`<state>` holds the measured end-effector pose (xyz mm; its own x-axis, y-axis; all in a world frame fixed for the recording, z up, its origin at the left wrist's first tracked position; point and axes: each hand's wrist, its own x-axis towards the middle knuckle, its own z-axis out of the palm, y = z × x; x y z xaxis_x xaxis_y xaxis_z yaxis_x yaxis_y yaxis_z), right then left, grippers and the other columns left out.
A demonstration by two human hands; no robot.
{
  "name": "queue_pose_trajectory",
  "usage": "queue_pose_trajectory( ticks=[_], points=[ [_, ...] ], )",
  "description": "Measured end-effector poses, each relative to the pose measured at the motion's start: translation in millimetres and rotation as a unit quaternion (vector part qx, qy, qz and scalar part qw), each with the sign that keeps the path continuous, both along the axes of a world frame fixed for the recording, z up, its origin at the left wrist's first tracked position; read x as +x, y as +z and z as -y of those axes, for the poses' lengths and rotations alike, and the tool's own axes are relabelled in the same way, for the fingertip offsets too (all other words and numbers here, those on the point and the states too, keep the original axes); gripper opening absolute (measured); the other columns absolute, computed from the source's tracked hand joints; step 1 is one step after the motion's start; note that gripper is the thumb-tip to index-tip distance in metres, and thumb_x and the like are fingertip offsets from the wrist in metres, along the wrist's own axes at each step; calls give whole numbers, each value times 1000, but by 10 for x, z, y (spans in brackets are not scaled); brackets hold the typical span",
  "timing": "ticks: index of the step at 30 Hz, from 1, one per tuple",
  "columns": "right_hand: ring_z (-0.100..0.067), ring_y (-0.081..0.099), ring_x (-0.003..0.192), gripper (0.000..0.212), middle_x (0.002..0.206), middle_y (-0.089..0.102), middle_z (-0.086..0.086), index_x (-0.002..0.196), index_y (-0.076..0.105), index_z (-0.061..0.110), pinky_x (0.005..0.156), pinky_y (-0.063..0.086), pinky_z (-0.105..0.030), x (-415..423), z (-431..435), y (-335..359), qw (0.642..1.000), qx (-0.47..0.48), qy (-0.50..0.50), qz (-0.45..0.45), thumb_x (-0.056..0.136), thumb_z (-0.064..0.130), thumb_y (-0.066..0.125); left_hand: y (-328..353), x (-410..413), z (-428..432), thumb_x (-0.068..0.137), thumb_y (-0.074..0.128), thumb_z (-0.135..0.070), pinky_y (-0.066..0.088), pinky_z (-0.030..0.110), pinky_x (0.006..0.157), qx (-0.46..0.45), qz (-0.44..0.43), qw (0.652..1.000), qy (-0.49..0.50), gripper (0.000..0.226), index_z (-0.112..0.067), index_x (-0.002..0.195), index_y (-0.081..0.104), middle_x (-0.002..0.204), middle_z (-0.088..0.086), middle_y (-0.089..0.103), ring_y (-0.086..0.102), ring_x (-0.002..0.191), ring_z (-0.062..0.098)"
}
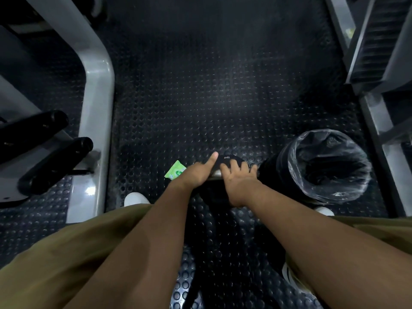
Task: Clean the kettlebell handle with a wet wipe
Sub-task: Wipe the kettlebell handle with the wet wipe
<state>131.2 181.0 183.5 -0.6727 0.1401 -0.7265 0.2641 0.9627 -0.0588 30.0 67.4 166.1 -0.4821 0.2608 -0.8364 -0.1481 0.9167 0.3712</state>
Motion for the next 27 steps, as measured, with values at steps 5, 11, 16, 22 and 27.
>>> queue_pose_trajectory(
  ticks=[5,11,16,22,27],
  points=[
    [-41,22,141,123,154,13,-12,158,-4,23,117,15,-68,-60,8,9,1000,14,-1,27,74,33,85,294,-463,-46,76,18,-101,35,49,116,-14,93,994,-62,106,-24,100,85,128,8,71,58,124,30],
    [-41,23,140,124,153,14,-11,157,-4,25,117,15,-68,-75,21,-33,999,18,-3,26,73,41,86,195,-313,-127,87,19,-93,34,48,117,-24,79,995,-58,100,-19,125,75,142,13,64,54,133,34],
    [-39,27,137,113,148,19,-11,154,4,23,117,17,-68,-22,11,11,1000,9,4,11,74,30,83,-133,137,29,92,13,-88,41,43,112,1,-26,1000,2,98,-20,141,65,145,11,62,58,130,30],
    [-41,23,140,115,152,16,-14,158,-1,20,118,14,-69,-23,14,55,1000,14,7,15,76,20,80,46,-72,39,81,15,-97,46,43,106,10,-38,999,32,103,-22,111,80,119,3,74,67,111,24],
    [-42,22,141,121,153,13,-13,158,-5,22,117,13,-69,-52,29,32,999,21,2,25,76,28,83,141,-180,-108,83,15,-96,49,41,94,9,-71,997,-9,101,-22,90,83,103,0,77,68,100,20]
  ],
)
